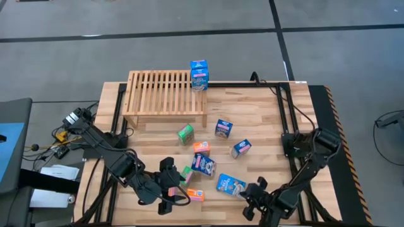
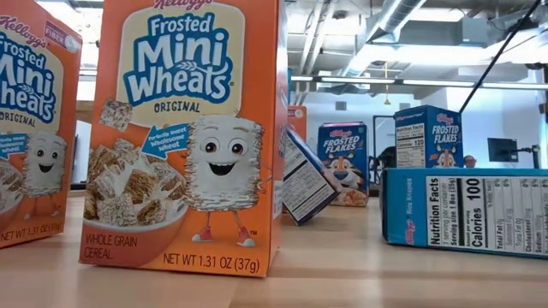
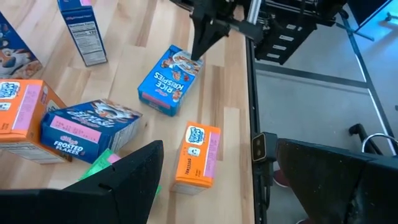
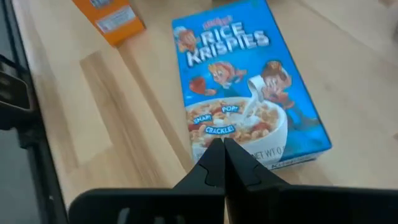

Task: Stack cereal on shelf
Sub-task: Put the light blue cereal box on the shelf aligned with the other light blue cereal boxes

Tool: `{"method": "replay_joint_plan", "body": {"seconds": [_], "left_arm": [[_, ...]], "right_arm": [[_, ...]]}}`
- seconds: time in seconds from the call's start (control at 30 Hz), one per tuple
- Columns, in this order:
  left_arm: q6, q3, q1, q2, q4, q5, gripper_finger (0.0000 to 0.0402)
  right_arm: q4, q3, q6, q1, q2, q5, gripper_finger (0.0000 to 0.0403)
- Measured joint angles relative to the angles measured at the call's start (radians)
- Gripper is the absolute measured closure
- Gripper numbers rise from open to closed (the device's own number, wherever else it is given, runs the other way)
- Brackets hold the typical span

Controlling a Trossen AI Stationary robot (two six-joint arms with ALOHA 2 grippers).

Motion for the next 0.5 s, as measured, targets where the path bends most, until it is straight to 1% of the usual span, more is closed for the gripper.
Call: {"method": "replay_joint_plan", "body": {"seconds": [0.2,0.4,0.43,0.5], "left_arm": [[-0.001,0.0,0.0,0.0,0.0,-0.004,0.0102],[-0.001,0.0,0.0,0.0,0.0,-0.011,0.0102],[-0.001,0.0,0.0,0.0,0.0,-0.011,0.0102],[-0.002,0.0,0.0,0.0,0.0,-0.011,0.0102]], "right_arm": [[-0.01,0.003,0.147,0.05,0.043,0.038,0.0395],[-0.031,0.004,0.272,0.091,0.078,0.054,0.0395],[-0.036,0.004,0.293,0.098,0.081,0.049,0.0395],[-0.032,0.001,0.318,0.107,0.091,-0.022,0.0395]]}}
